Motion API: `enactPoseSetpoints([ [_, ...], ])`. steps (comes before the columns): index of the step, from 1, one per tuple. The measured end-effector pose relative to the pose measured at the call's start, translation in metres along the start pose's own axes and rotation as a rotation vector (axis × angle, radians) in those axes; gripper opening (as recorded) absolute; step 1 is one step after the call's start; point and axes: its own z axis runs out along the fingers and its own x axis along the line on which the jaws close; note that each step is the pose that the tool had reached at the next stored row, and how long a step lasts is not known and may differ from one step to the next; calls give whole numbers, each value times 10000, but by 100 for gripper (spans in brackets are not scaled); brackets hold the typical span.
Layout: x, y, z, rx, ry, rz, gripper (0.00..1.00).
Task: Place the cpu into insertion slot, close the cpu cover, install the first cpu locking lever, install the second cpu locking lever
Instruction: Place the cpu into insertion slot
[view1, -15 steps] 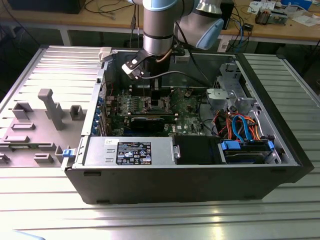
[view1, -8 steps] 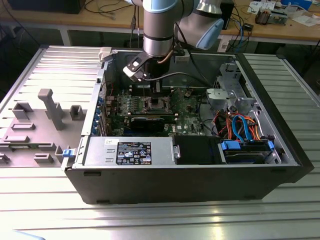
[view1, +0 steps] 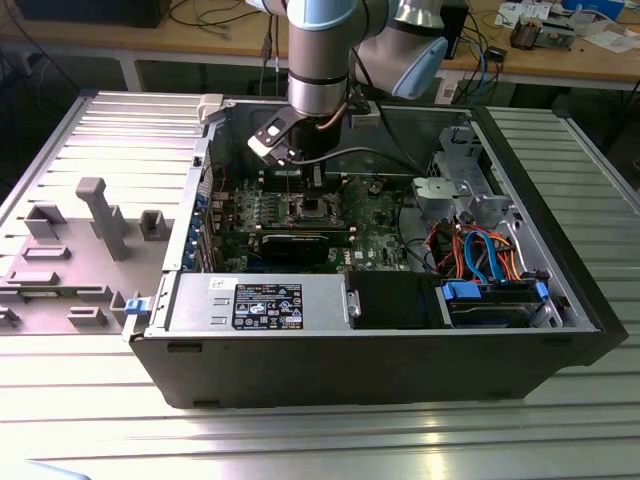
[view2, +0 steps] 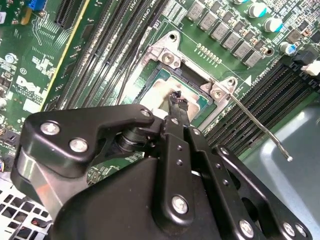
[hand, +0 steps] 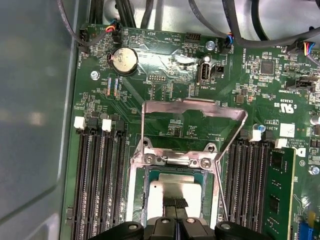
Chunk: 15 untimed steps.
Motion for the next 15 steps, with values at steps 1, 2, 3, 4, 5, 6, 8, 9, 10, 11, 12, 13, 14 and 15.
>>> enactPoseSetpoints([
  [1,-1,2,-37,-10,11,0,11],
  [2,-5,0,-74,-3,3,0,11],
  [3,-7,0,-111,-3,3,0,11],
  [4,-10,0,-155,-3,2,1,11],
  [5,-12,0,-191,-3,2,1,11],
  [6,-15,1,-226,-3,3,0,11],
  [8,-21,3,-315,-2,2,-1,11],
  [9,-23,3,-344,-2,2,-1,11],
  [10,-26,4,-390,-3,3,0,11],
  [11,-29,3,-445,-1,1,1,11],
  [12,-33,4,-507,-2,2,0,11],
  [13,-36,4,-545,-2,3,0,11],
  [14,-37,4,-567,-2,2,0,11],
  [15,-39,4,-592,-2,1,0,11],
])
